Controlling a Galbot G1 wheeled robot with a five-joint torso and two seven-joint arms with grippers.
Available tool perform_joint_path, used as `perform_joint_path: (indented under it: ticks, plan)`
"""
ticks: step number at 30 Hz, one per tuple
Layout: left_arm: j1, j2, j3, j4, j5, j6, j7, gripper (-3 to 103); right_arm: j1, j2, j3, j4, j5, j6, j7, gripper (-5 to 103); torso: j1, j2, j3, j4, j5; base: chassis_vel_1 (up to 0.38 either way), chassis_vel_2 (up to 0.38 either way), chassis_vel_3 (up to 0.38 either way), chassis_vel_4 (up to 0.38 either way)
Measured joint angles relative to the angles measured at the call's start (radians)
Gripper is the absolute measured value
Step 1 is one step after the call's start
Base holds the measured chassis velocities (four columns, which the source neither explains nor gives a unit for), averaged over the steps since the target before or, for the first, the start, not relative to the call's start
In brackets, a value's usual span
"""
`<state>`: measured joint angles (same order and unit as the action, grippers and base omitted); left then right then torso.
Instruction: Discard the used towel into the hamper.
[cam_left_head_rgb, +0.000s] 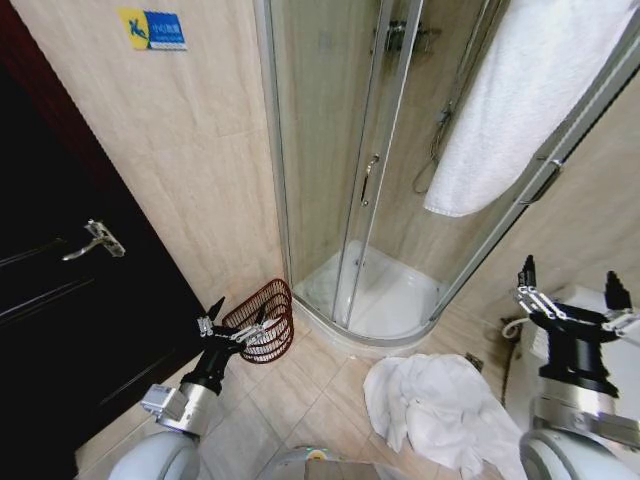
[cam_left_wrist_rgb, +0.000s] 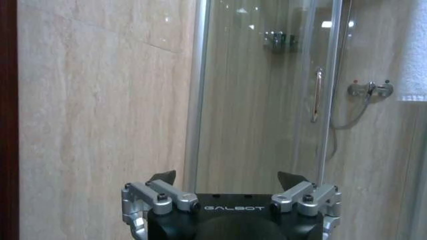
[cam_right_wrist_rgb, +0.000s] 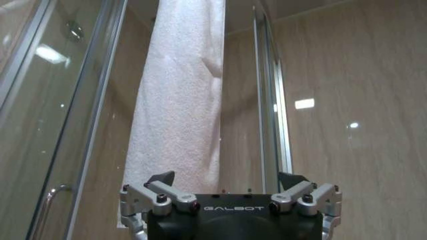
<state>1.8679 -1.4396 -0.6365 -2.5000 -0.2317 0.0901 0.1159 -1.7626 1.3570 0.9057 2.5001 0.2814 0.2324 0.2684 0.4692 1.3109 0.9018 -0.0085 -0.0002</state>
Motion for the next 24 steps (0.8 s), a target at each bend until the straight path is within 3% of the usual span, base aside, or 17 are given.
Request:
perform_joint_path:
  ticks: [17,24]
  plan:
    - [0.000,0.000,0.000,0.000,0.000,0.000,0.000,99,0.017,-0.021,0.018,0.000,0.015,0.006,0.002,100,0.000,0.000,0.000,-0.0004,0.0012,-0.175,-0.179,0.163,0.167]
    - [0.000,0.000,0.000,0.000,0.000,0.000,0.000,99,0.022,-0.048,0.040,0.000,0.034,0.018,0.001,100,0.000,0.000,0.000,-0.0003,-0.0007,0.006,-0.041,0.015,0.011]
